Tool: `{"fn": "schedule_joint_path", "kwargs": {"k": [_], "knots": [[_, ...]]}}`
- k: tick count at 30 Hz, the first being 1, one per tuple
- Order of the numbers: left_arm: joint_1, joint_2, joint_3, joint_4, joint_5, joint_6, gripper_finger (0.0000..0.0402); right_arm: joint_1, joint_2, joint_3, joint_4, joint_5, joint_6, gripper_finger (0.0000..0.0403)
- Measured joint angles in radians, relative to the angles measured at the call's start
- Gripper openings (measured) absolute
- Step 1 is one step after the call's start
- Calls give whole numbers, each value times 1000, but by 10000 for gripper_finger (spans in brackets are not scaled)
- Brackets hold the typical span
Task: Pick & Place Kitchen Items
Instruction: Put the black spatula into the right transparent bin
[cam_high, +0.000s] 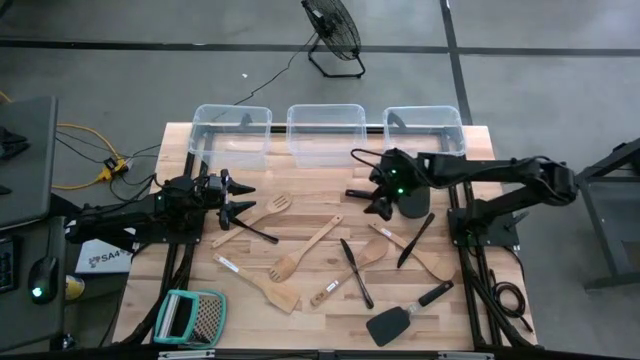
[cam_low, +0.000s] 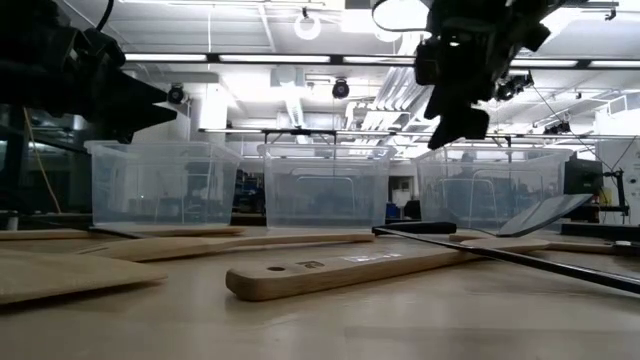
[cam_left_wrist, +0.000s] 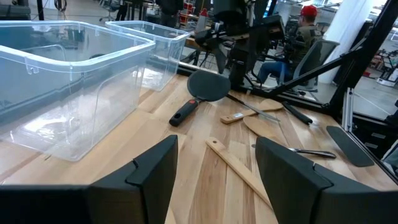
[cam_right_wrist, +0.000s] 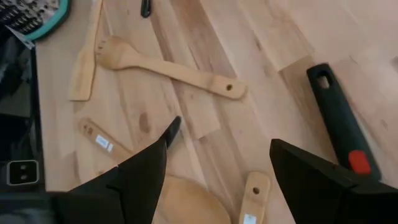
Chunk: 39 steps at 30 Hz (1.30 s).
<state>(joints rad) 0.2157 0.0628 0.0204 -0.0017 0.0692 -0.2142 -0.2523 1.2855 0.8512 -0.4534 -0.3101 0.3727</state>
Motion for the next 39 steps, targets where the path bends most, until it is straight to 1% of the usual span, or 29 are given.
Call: {"fn": "schedule_joint_path", "kwargs": {"k": [6, 13, 15, 19, 23, 26, 33, 39], "knots": [[0, 0, 0, 0, 0, 0, 214, 1, 100, 76, -100, 138, 9, 278], [0, 0, 0, 0, 0, 0, 214, 1, 219, 177, -277, 324, -115, 278], [0, 0, 0, 0, 0, 0, 214, 1, 254, 196, -329, 360, -156, 278], [0, 0, 0, 0, 0, 0, 214, 4, 319, 214, -397, 357, -182, 278], [0, 0, 0, 0, 0, 0, 214, 9, 387, 237, -433, 356, -136, 278], [0, 0, 0, 0, 0, 0, 214, 15, 429, 267, -436, 357, -134, 278], [0, 0, 0, 0, 0, 0, 214, 19, 513, 357, -503, 475, -196, 278], [0, 0, 0, 0, 0, 0, 214, 14, 575, 376, -504, 484, -266, 278]]}}
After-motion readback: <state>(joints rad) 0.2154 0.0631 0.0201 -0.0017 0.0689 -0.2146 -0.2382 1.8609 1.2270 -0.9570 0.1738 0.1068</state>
